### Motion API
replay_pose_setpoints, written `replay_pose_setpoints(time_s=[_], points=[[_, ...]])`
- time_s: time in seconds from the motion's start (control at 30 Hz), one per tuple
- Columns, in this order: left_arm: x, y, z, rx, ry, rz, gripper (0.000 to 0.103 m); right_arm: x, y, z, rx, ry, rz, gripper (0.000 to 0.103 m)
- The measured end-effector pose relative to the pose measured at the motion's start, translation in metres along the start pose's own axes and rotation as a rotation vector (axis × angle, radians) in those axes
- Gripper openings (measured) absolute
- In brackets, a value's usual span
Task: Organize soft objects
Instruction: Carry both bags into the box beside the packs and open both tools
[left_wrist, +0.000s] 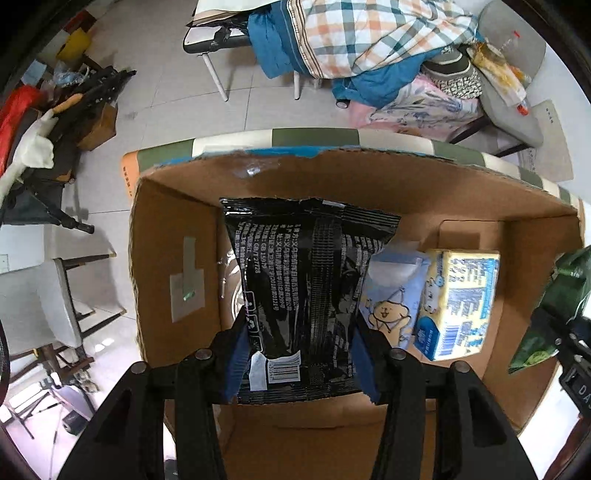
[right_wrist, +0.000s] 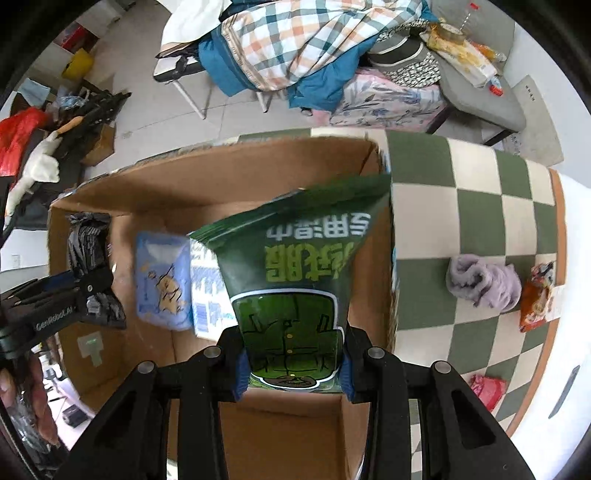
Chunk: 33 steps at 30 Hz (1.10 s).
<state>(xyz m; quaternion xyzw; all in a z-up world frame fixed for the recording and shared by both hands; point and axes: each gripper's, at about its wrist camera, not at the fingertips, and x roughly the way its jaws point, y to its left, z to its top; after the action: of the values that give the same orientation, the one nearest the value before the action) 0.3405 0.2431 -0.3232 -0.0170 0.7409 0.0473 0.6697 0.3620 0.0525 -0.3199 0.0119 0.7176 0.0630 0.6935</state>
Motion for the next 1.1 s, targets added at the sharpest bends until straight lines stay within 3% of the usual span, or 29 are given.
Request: replay_pose_setpoints(time_s=[0.03,0.13,0.2,0.27,0.37,0.47,0.53,0.63,1.1], points=[[0.001,0.000,0.001,0.000,0.006,0.018,0.049,0.001,0.000,0.002,0.002,0.000,-0.009,0.043],[0.002,0.001,0.002,-0.005,0.008,0.032,0.052,0.000,0.001,0.006,0.007,-0.011,-0.030,0.068],[0.000,0.002,0.001,-0.009,0.008,0.028,0.054,-0.001,0.002,0.007,0.011,-0.012,-0.020,0.076],[-0.004,0.002,-0.003,-0.007,0.003,0.004,0.057,-0.003,0.004,0.006,0.006,-0.013,-0.012,0.076],[-0.011,0.005,-0.010,-0.017,-0.016,-0.033,0.071,-0.005,0.005,0.002,0.007,-0.012,-0.001,0.079],[-0.020,0.011,-0.021,-0.045,-0.045,-0.066,0.093,-0.007,0.009,-0.006,-0.001,-0.013,0.015,0.085],[-0.023,0.013,-0.028,-0.058,-0.057,-0.083,0.094,-0.009,0.012,-0.013,-0.008,-0.016,0.020,0.087],[-0.027,0.018,-0.043,-0.086,-0.074,-0.099,0.094,-0.010,0.018,-0.024,-0.024,-0.023,0.040,0.103],[-0.063,0.024,-0.109,-0.150,-0.227,-0.096,0.099,-0.032,0.032,-0.088,-0.083,-0.119,0.000,0.103]])
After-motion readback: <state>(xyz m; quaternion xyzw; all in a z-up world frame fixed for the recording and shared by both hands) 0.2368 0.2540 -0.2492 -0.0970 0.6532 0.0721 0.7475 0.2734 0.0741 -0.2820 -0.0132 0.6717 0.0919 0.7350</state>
